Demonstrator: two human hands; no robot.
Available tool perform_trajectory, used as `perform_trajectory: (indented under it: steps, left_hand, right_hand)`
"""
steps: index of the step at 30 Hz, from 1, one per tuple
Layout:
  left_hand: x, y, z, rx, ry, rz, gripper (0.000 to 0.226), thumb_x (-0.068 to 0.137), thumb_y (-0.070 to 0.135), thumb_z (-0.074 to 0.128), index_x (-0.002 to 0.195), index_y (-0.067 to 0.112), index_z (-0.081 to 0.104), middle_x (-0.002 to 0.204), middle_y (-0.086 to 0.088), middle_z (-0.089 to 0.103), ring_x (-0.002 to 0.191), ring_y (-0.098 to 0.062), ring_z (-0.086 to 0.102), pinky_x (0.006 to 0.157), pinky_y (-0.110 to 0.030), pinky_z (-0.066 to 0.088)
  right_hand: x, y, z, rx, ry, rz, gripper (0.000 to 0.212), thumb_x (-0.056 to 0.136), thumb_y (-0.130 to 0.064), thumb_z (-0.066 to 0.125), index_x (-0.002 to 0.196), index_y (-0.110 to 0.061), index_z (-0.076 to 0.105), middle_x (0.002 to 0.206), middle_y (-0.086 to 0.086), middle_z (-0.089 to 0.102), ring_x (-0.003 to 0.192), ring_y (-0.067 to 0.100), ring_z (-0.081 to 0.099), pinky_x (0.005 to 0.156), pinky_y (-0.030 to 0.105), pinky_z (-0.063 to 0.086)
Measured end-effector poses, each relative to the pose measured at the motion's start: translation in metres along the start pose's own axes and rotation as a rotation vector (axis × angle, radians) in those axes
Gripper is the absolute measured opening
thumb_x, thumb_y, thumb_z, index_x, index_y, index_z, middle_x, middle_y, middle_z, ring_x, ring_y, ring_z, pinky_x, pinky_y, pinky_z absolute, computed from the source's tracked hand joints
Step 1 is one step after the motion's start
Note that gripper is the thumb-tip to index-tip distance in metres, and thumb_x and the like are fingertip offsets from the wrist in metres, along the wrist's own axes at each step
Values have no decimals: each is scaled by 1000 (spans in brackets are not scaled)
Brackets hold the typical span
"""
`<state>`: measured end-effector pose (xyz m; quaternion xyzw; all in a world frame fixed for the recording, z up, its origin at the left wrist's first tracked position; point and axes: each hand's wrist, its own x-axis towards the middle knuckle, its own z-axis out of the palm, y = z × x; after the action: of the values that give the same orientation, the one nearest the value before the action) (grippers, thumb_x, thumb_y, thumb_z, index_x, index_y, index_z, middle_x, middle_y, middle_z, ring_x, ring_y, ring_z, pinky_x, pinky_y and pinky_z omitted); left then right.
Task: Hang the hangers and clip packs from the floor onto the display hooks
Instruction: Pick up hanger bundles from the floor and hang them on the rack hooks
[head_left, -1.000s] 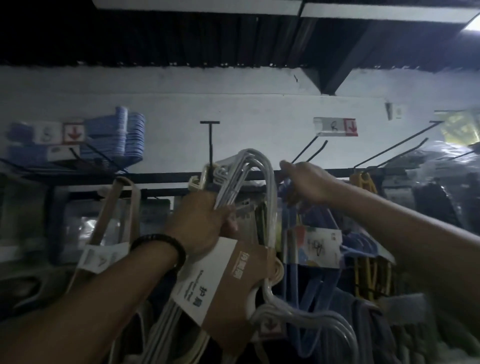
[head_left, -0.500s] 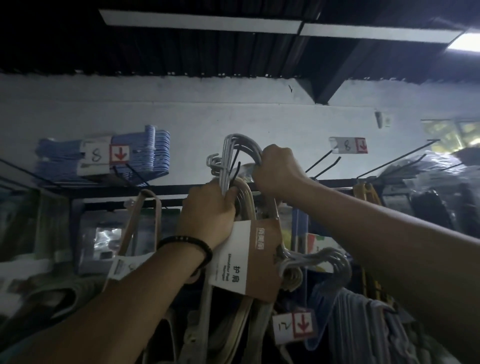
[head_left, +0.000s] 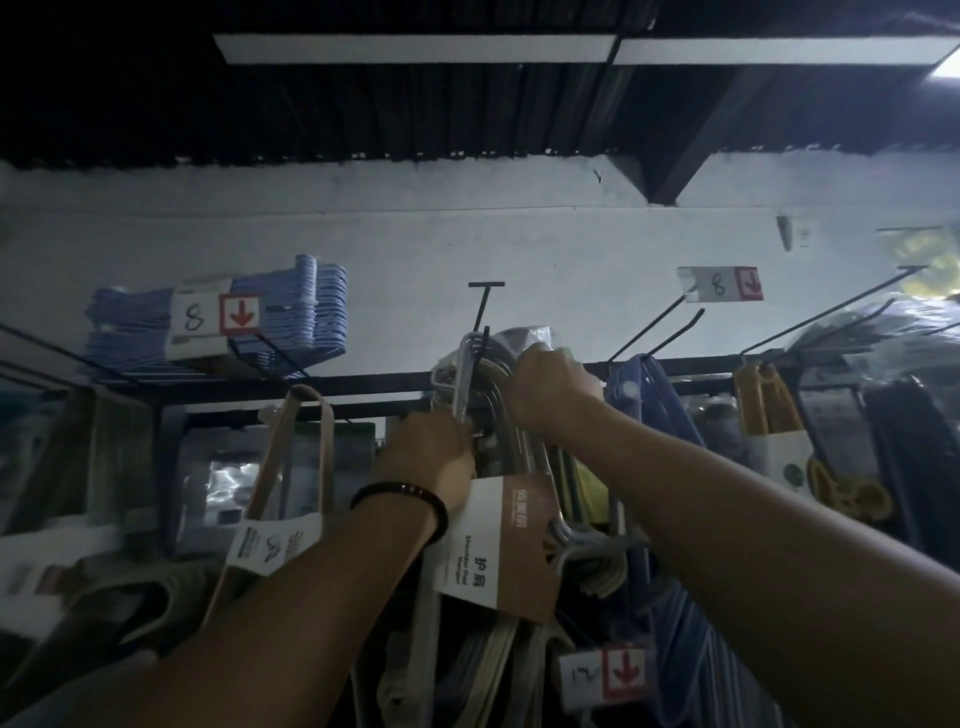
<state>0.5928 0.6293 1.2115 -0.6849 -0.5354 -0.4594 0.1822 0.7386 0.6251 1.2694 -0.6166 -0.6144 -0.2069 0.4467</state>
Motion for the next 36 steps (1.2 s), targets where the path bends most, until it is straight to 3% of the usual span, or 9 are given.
perform_trajectory:
  steps: [5, 8, 14, 18, 20, 23, 28, 31, 36]
  left_hand:
    - [-3, -11, 22, 11, 19, -2, 43, 109, 48, 39, 90, 14, 56, 79, -2, 57, 67, -18, 55, 59, -29, 44]
    - [-5, -16, 23, 68, 16, 20, 55, 106, 60, 28, 106, 18, 62, 86, -1, 58, 78, -24, 61, 69, -35, 50]
    - [-55, -29, -4, 113, -59, 69, 44, 108, 54, 33, 120, 20, 59, 109, -7, 71, 94, -27, 66, 78, -35, 50]
    - [-129, -57, -46, 37, -59, 76, 31, 103, 51, 48, 122, 28, 57, 106, 6, 69, 95, -19, 67, 72, -32, 51]
    - [-179, -81, -68, 35, -97, 106, 18, 101, 48, 52, 99, 32, 59, 91, 12, 66, 84, -14, 66, 64, -32, 50]
    - [-270, -124, -100, 148, -154, 191, 8, 96, 36, 59, 90, 31, 60, 95, 9, 58, 93, -21, 60, 72, -38, 49]
    - [-445, -208, -155, 210, -398, -175, 11, 90, 40, 63, 98, 33, 66, 100, 11, 62, 89, -19, 64, 71, -37, 56]
    - [-564, -268, -189, 291, -489, -397, 15, 94, 46, 59, 101, 33, 63, 95, 10, 61, 89, -21, 65, 70, -38, 56]
    - [-784, -324, -260, 382, -653, -841, 37, 95, 55, 41, 107, 31, 67, 97, 3, 70, 87, -27, 70, 69, -41, 59]
  right_hand:
    - [7, 12, 33, 102, -42, -50, 28, 102, -17, 59, 126, -4, 54, 107, 14, 66, 91, 29, 68, 82, 45, 62]
    - [5, 18, 35, 206, -15, -76, 41, 102, -30, 63, 131, -5, 47, 94, 8, 59, 85, 26, 66, 74, 43, 63]
    - [-51, 11, 16, 131, 58, -129, 68, 99, -39, 61, 152, -11, 28, 134, 18, 55, 107, 38, 64, 75, 45, 55]
    - [-128, -13, 11, 69, 139, -195, 64, 95, -45, 58, 148, -17, 38, 141, 16, 42, 129, 39, 45, 99, 53, 49]
    - [-179, -36, 13, 259, -8, -238, 43, 99, -44, 58, 134, -18, 55, 129, 8, 54, 119, 30, 53, 93, 40, 52]
    - [-275, -84, 33, 471, -296, -368, 17, 100, -33, 61, 91, -19, 66, 89, -5, 67, 81, 14, 65, 61, 17, 45]
    - [-440, -156, 106, 535, -687, -547, 16, 99, -25, 51, 103, -25, 66, 97, -1, 71, 87, 21, 67, 72, 39, 55]
    - [-542, -191, 145, 486, -867, -614, 23, 96, -41, 40, 96, -26, 58, 88, -1, 67, 79, 24, 65, 67, 43, 55]
    - [-721, -238, 178, 463, -1292, -711, 19, 106, -34, 48, 97, -20, 57, 81, 8, 62, 69, 30, 61, 63, 54, 55]
